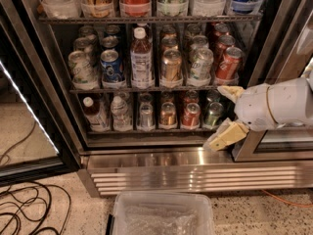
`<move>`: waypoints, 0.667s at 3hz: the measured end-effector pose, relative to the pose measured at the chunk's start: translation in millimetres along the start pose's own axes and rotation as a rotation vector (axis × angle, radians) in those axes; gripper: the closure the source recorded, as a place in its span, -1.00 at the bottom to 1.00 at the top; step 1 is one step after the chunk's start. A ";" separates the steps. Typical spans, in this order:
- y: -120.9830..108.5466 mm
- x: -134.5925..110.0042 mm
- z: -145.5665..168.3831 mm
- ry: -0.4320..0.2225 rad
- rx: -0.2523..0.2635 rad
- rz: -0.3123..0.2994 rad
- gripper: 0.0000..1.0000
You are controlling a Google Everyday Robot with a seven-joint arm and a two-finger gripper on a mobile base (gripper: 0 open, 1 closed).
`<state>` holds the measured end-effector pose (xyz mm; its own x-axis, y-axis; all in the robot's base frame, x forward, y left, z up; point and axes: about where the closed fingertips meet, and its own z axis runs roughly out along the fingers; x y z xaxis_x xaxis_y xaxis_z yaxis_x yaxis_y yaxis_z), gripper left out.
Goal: Pick water bottle from bottom shelf of fridge
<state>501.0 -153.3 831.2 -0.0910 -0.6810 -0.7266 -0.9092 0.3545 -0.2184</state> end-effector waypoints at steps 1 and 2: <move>7.3 1.2 11.0 -0.019 -0.006 0.008 -1.00; 33.7 10.2 45.7 -0.092 -0.005 0.061 -1.00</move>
Offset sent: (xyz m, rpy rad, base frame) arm -0.0222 0.0774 -0.1067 0.2515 0.0055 -0.0907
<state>488.1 -119.0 786.7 -0.1084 -0.5967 -0.7951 -0.9053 0.3896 -0.1690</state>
